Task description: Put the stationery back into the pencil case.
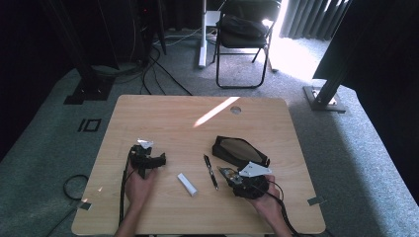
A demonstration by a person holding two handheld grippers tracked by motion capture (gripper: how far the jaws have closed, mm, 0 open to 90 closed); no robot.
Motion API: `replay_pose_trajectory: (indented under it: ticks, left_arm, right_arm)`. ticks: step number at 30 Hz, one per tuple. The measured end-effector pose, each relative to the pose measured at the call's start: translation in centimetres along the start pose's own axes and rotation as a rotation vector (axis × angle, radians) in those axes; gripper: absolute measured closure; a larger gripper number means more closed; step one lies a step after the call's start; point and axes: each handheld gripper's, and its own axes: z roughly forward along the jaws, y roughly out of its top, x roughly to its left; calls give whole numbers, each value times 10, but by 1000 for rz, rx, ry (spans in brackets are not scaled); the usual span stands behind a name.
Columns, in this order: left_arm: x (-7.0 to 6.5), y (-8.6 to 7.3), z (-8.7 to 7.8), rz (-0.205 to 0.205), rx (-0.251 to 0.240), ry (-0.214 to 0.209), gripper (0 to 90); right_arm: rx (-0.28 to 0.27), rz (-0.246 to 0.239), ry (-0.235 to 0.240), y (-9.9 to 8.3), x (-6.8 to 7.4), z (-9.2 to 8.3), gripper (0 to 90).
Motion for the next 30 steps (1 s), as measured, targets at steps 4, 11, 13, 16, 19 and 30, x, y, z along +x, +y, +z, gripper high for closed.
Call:
replay_pose_trajectory:
  ticks: [4,11,13,16,19,30]
  left_arm:
    - [0,0,0,0,0,0,133]
    - [0,0,0,0,0,0,133]
    - [0,0,0,0,0,0,133]
    - [0,0,0,1,0,0,133]
    - [0,0,0,0,0,0,133]
    - [0,0,0,0,0,0,133]
  right_arm:
    - [-9,-3,-5,2,-1,-2,420]
    - [-18,-7,-9,5,-1,-4,420]
    - [-20,-6,-9,6,-1,-4,420]
    - [-27,-1,-9,7,-2,-6,419]
    - [-30,-1,-12,8,-3,-7,419]
    - [-59,-1,-25,14,-9,-16,420]
